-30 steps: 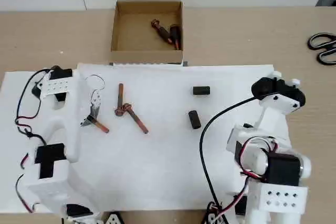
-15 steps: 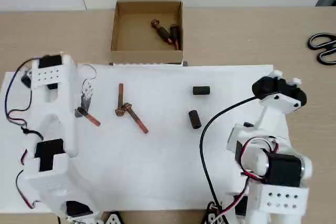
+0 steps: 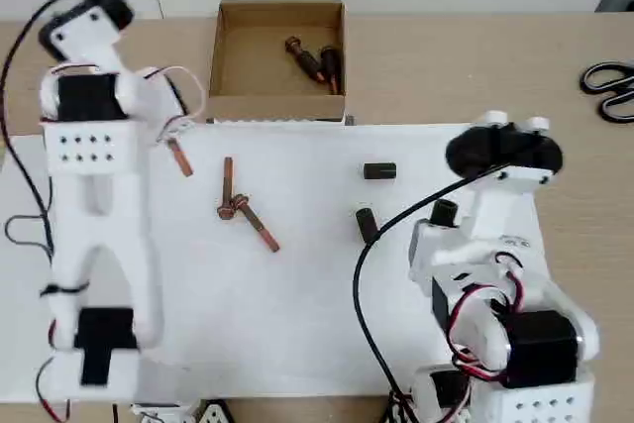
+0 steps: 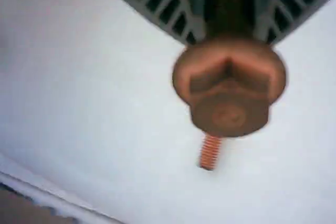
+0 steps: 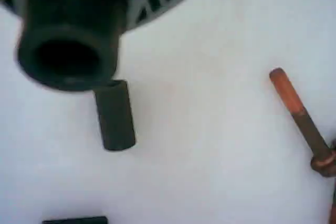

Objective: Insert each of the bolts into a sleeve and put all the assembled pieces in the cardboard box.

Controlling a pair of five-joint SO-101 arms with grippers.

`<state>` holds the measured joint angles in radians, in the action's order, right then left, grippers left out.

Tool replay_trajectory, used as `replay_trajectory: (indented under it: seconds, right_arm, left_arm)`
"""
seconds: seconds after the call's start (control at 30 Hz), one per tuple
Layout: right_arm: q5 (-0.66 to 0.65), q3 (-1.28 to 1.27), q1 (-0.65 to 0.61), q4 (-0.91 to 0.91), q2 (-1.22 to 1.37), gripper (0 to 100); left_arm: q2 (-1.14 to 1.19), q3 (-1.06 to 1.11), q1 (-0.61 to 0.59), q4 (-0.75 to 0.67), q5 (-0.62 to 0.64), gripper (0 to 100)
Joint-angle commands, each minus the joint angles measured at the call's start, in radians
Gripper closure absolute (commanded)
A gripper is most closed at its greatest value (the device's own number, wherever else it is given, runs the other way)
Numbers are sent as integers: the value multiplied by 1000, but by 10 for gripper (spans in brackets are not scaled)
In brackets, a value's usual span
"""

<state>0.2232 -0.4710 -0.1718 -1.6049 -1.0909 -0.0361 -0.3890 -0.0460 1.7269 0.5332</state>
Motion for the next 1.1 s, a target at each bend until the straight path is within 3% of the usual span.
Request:
replay_trajectory:
  seconds: [0.0, 0.3, 0.53, 0.77, 1.07]
  right_arm:
    - [-69, 46, -21, 7, -22, 996]
    - [-259, 0, -21, 19, -145, 996]
    - [-281, -176, -22, 194, -147, 996]
    - [-276, -282, -133, 349, -147, 996]
    - [-275, -528, -344, 679, -147, 996]
  left_arm:
    - [-167, -47, 63, 17, -87, 995]
    - [-376, 50, 66, 8, -328, 995]
    - [-684, 481, 74, -282, -416, 995]
    - [-1054, 963, 77, -582, -344, 995]
    - [-1312, 1265, 77, -778, -146, 994]
